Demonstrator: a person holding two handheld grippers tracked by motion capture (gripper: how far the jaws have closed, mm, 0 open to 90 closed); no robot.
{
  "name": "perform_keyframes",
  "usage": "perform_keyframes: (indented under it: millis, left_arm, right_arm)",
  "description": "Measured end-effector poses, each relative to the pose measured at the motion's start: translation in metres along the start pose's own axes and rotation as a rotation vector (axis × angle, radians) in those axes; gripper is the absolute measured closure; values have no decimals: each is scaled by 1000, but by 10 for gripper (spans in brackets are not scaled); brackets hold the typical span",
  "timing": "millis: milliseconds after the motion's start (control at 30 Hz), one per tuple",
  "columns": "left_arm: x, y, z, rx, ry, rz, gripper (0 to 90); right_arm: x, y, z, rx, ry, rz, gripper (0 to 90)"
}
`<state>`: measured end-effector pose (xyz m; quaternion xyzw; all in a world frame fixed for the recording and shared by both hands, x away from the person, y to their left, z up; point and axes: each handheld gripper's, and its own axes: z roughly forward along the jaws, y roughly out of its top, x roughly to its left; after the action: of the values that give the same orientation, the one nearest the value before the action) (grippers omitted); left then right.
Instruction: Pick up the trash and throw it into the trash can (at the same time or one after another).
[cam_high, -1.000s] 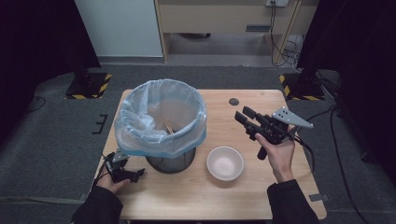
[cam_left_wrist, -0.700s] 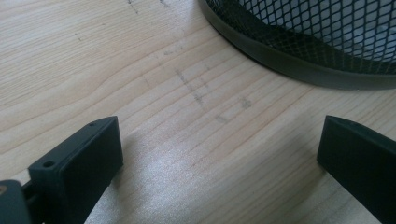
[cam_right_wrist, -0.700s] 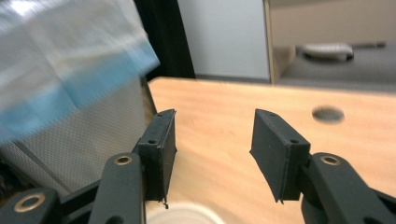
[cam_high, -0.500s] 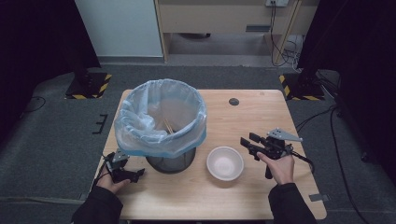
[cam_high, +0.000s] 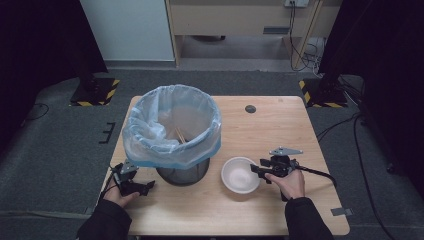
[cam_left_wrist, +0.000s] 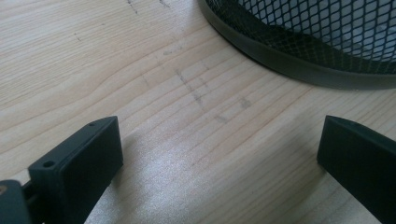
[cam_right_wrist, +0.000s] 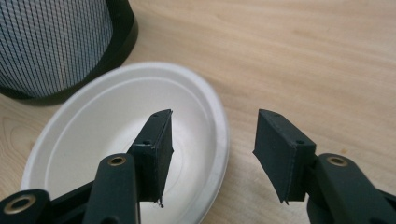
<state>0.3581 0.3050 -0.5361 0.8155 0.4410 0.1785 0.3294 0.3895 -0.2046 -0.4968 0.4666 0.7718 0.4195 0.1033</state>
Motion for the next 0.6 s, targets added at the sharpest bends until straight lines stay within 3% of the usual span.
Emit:
perform_keyframes:
  millis: [267, 600]
  left_arm:
    - [0, 0, 0, 0, 0, 0, 0]
    - [0, 0, 0, 0, 0, 0, 0]
  right_arm:
    - [0, -5, 8, 84, 3, 12, 535]
    - [1, -6, 9, 142, -1, 37, 769]
